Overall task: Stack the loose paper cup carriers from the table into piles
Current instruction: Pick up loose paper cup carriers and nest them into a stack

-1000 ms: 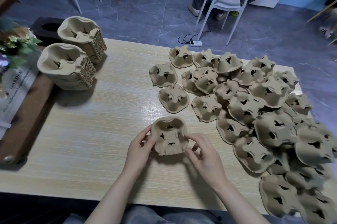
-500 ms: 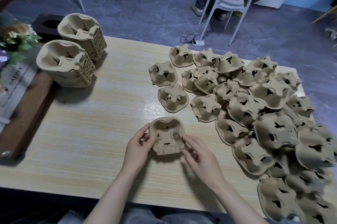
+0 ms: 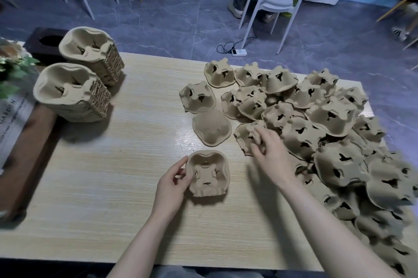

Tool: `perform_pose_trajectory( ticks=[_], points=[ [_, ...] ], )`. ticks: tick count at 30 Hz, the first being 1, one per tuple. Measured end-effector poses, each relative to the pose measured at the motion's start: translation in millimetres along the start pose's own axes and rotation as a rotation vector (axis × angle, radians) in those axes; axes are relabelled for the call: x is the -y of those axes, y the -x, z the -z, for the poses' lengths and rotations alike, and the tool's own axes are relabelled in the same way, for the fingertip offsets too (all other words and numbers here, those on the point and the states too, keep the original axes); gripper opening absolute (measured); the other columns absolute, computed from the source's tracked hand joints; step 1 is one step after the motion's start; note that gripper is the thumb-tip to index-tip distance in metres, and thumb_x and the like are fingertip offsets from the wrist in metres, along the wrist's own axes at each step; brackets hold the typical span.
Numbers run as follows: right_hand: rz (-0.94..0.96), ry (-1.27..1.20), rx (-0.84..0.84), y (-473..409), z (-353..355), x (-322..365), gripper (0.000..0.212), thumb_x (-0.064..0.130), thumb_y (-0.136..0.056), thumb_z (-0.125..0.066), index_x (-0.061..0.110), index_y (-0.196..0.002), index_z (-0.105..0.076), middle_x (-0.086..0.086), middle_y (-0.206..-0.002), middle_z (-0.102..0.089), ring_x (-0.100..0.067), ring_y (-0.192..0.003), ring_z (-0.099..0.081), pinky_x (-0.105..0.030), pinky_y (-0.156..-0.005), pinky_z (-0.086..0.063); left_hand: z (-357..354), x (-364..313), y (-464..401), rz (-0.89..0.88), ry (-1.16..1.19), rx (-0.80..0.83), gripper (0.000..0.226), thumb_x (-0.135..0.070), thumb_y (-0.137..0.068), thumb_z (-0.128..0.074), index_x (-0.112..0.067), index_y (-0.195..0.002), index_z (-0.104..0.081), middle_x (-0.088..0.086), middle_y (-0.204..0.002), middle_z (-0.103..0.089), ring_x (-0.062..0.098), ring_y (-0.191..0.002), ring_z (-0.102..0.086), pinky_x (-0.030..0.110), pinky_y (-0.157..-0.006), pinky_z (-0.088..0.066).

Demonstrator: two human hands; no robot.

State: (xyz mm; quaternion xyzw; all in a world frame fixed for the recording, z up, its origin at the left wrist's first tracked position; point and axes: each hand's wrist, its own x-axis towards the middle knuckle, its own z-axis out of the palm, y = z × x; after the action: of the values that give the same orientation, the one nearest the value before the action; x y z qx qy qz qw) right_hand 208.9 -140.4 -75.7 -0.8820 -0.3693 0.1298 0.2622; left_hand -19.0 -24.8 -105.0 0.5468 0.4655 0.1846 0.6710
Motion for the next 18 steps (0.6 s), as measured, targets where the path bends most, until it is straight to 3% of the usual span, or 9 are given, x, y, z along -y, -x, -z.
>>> perform_pose_trajectory(
  ticks=[4,8,13,18],
  points=[
    [-0.157,0.195,0.121,-29,0,1,0.059,0.029,-0.095,-0.053,0.025,-0.15,-0.032,-0.005,-0.149,-0.038,-0.033,-0.122,-0.053,-0.042,-0.091,-0.046,5,-1,0,0.007,-0.008,0.004,0.038,-0.012,-0.09,-0.068,-0.044,-0.109,-0.062,-0.006,-0.084,-0.065,-0.005,-0.06,-0.054,0.018,-0.058,-0.044],
    [-0.211,0.274,0.195,-34,-7,3,0.062,0.032,-0.095,-0.05,0.023,-0.15,-0.025,-0.013,-0.143,-0.042,-0.037,-0.116,-0.056,-0.044,-0.088,-0.046,8,-1,-2,0.022,-0.013,0.015,0.037,-0.014,-0.09,-0.069,-0.044,-0.11,-0.063,-0.006,-0.086,-0.066,-0.002,-0.062,-0.055,0.02,-0.059,-0.045],
    [-0.131,0.381,0.149,-18,-16,9,0.07,0.04,-0.094,-0.056,0.02,-0.152,-0.023,-0.01,-0.132,-0.05,-0.03,-0.12,-0.051,-0.04,-0.09,-0.044,9,0,-6,0.033,-0.028,0.026,0.037,-0.014,-0.09,-0.068,-0.037,-0.118,-0.064,-0.007,-0.088,-0.067,0.001,-0.068,-0.058,0.021,-0.06,-0.045],
    [-0.109,0.442,0.243,-6,-24,20,0.08,0.046,-0.09,-0.059,0.022,-0.153,-0.016,-0.008,-0.127,-0.049,-0.028,-0.117,-0.05,-0.041,-0.088,-0.047,11,1,-7,0.033,-0.024,0.019,0.039,-0.009,-0.09,-0.068,-0.041,-0.111,-0.064,-0.009,-0.085,-0.067,-0.001,-0.067,-0.058,0.016,-0.059,-0.046]
  ],
)
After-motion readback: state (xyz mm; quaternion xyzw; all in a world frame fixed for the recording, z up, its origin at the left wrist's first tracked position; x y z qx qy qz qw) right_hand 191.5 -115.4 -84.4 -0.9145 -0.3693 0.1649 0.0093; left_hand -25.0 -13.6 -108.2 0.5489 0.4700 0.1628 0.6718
